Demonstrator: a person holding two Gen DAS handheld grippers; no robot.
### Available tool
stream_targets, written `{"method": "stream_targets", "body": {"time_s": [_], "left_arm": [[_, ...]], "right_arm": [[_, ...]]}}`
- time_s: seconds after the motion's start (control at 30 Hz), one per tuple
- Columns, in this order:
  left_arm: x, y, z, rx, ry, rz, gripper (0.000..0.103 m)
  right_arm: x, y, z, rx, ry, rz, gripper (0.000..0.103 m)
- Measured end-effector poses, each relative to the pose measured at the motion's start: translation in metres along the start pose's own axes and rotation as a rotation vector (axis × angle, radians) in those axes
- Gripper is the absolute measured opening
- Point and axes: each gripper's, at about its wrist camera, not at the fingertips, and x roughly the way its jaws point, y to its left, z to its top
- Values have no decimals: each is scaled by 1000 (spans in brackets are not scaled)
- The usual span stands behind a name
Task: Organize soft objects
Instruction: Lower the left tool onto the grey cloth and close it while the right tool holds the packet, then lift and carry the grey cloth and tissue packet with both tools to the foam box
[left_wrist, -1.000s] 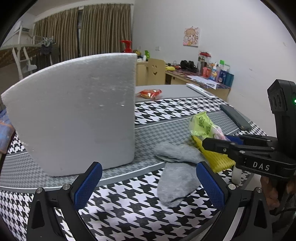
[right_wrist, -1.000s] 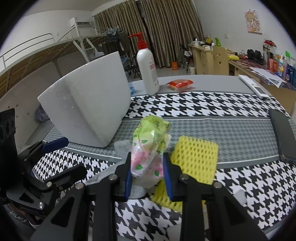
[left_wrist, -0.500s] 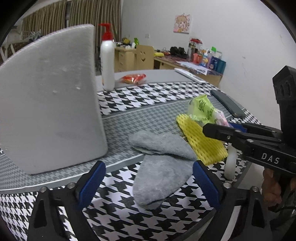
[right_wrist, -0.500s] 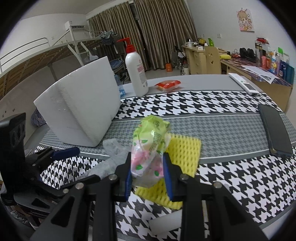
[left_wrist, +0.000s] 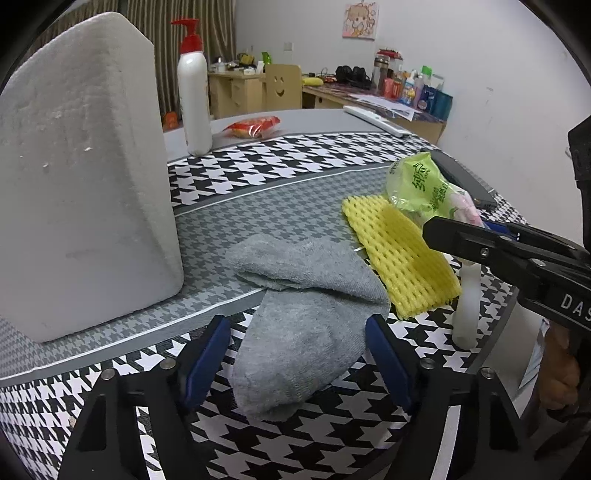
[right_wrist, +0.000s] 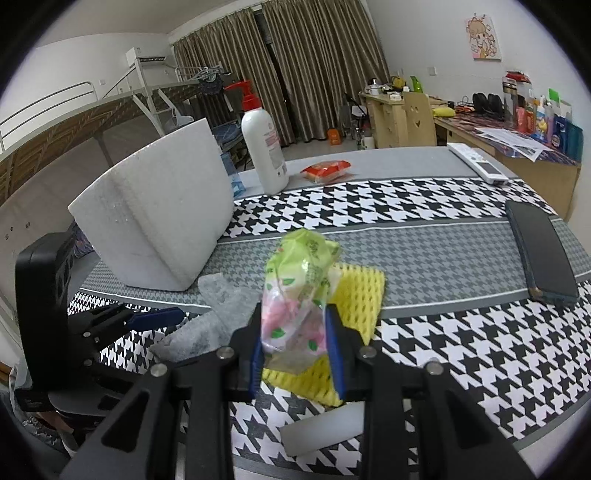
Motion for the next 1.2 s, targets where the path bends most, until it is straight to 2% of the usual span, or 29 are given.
{"method": "stream_targets", "body": {"time_s": [0.43, 0.57, 0.7, 1.2], "left_arm": [[4, -15, 4, 52, 9, 50, 50], [3, -21, 4, 78, 10, 47, 31], [3, -24, 3, 84, 3, 35, 17], [-23, -24, 6, 88, -82, 18, 13]], "right_arm": [[-10, -5, -3, 10, -22, 4, 34], [-15, -5, -5, 15, -36, 6, 34], [-19, -6, -8, 19, -43, 1, 34], [-31, 0, -9, 10, -77, -14, 34]]}}
